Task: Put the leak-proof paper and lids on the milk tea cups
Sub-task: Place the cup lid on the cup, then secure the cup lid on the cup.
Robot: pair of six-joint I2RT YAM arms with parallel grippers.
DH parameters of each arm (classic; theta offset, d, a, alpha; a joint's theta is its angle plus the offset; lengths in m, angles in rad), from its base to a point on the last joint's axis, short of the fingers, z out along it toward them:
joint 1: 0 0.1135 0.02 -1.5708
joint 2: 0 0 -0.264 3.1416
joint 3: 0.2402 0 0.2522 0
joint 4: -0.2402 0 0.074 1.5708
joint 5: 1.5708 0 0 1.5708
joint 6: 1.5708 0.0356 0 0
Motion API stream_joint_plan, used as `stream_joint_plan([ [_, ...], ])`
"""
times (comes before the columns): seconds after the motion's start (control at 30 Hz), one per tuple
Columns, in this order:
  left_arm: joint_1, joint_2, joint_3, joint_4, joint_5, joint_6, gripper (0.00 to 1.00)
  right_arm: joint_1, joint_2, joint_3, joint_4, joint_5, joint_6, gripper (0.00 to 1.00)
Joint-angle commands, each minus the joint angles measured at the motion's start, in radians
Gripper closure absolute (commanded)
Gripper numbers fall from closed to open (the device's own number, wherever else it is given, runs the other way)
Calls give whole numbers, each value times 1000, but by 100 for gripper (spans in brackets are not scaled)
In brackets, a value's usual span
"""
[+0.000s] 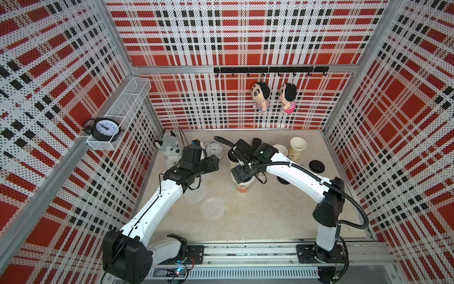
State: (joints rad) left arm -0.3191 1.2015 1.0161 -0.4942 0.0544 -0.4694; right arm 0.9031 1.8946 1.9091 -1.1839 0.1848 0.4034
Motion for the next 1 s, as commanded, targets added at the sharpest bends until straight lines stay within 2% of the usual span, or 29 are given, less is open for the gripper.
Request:
stream_joint_plan([
  [0.0,9,-23,0,7,17,17,16,8,-27,44,-2,16,10,6],
  [0.2,-9,-18,22,-11,29,35,16,7,-62,53,17,15,23,6],
  [0.33,-71,10,72,-54,5,57,16,-3,-121,21,45,50,50,6],
  [0.43,-149,45,121,-94,-24,77,16,-48,-211,-74,96,64,87,7],
  [0.6,-254,109,214,-181,-51,118,17,-174,-423,-339,234,-2,143,8],
  [0.8,-295,161,289,-259,-55,167,17,-296,-604,-549,308,-71,209,9],
  [0.97,-326,215,307,-278,-51,187,17,-351,-662,-657,352,-123,224,9],
])
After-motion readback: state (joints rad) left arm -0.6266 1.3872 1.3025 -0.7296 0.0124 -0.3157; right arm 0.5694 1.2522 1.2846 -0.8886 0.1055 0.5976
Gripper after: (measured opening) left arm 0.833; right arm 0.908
